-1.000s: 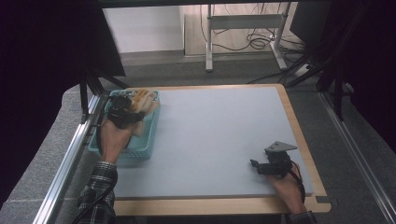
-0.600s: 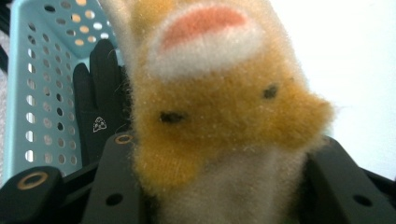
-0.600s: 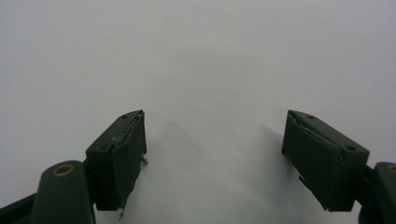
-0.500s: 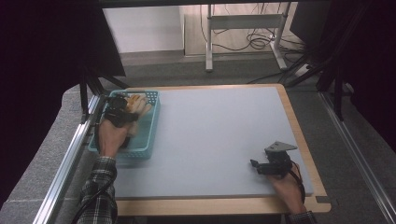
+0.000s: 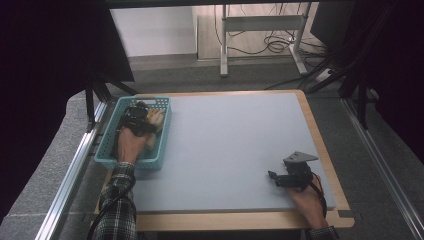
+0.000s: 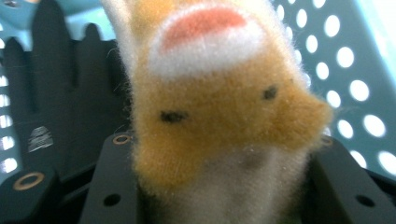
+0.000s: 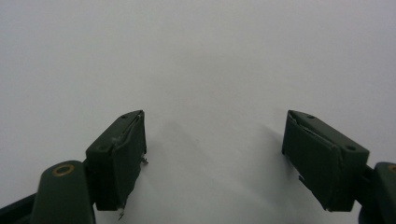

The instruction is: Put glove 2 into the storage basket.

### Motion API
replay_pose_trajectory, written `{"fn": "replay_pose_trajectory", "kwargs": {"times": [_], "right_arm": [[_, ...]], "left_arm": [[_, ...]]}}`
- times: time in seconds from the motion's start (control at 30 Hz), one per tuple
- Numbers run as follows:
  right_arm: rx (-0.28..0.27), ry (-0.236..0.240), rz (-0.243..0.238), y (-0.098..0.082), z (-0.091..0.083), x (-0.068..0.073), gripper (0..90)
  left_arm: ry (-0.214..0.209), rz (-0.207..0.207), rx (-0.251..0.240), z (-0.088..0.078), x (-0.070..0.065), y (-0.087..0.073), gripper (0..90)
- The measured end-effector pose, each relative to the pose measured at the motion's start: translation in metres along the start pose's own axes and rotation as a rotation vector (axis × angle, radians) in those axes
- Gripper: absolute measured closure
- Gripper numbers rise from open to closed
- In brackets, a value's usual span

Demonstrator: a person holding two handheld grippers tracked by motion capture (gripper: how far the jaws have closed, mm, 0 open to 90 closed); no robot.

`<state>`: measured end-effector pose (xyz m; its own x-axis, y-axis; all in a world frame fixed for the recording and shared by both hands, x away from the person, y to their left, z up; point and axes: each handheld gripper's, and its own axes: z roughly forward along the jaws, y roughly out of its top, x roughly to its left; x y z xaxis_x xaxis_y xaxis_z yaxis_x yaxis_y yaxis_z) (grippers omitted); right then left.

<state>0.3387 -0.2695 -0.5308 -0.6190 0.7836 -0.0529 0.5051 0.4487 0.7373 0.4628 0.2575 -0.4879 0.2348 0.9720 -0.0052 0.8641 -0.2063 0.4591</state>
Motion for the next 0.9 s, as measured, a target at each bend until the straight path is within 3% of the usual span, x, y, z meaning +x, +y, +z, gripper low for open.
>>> {"fn": "replay_pose_trajectory", "kwargs": {"times": [0.17, 0.27, 0.43, 0.6, 0.67, 0.9], "right_arm": [[0.000, 0.001, 0.000, 0.000, 0.000, 0.000, 21.4], [0.000, 0.001, 0.000, 0.000, 0.000, 0.000, 21.4], [0.000, 0.001, 0.000, 0.000, 0.000, 0.000, 21.4], [0.000, 0.001, 0.000, 0.000, 0.000, 0.000, 21.4], [0.000, 0.001, 0.000, 0.000, 0.000, 0.000, 21.4], [0.000, 0.000, 0.000, 0.000, 0.000, 0.000, 21.4]], "left_arm": [[0.006, 0.016, 0.047, 0.017, -0.006, 0.005, 49.4], [0.004, 0.034, 0.073, 0.023, -0.005, 0.006, 41.4], [-0.057, -0.010, 0.126, 0.028, 0.006, 0.003, 25.0], [-0.104, -0.028, 0.090, 0.019, 0.010, 0.001, 15.9], [-0.103, -0.022, 0.075, 0.013, 0.010, 0.002, 14.0], [-0.112, -0.010, 0.005, -0.013, 0.013, 0.001, 16.8]]}}
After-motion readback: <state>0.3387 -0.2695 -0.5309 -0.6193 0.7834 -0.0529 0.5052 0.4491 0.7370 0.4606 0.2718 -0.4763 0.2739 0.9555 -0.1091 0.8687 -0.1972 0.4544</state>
